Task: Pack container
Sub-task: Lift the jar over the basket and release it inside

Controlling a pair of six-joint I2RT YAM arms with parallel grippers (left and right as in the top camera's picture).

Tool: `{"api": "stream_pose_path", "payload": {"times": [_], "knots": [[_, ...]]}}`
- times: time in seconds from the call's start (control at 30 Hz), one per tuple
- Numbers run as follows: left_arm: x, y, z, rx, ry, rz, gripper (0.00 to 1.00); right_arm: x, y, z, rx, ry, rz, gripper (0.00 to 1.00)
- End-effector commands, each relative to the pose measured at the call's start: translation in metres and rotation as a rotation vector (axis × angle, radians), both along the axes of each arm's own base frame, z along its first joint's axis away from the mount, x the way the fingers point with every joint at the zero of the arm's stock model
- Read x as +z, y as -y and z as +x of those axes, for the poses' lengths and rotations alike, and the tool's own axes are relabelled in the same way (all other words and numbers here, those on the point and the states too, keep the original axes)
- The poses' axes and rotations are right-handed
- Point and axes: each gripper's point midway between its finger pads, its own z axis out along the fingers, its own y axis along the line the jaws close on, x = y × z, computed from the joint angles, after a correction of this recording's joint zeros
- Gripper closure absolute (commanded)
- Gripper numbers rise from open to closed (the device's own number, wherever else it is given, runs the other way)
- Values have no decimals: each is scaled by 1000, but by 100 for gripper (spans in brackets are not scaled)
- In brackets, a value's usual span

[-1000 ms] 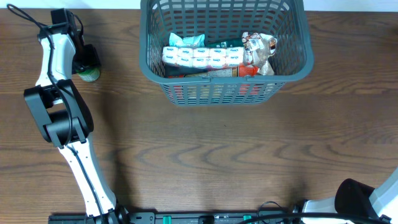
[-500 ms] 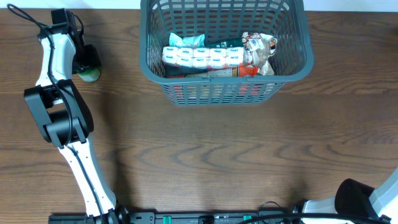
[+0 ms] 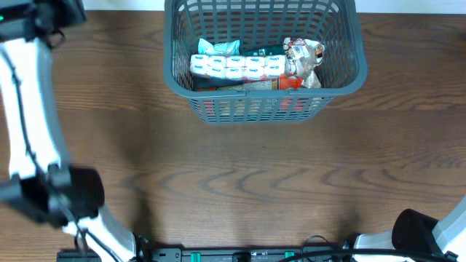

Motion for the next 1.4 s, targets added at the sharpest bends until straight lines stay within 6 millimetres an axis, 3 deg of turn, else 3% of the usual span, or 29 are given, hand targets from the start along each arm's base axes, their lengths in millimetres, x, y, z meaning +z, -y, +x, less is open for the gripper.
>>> {"api": "stream_pose_path", "payload": {"times": [0.0,0.13,0.3,0.47,0.7,0.93,1.13,1.2,1.37], "knots": [[63,71,-17,-282,162,-101,94,0,2,-1,-16,9,8,1],[110,146,-47,-586,296,-108,94,0,2,-1,-16,9,8,1],[127,228,-78,-851,361,-65,94,0,2,-1,-16,9,8,1],[115,302,-95,-1055,378,18,94,0,2,-1,-16,9,8,1],[60,372,-86,-1128,264,65,94,0,2,-1,-16,9,8,1],[-28,417,-59,-1153,99,94,94,0,2,-1,-16,9,8,1],[-87,420,-29,-1090,5,155,94,0,2,-1,-16,9,8,1],[-97,419,-26,-1078,-15,167,94,0,2,-1,-16,9,8,1],[-97,419,-25,-1078,-11,166,94,0,2,-1,-16,9,8,1]]}}
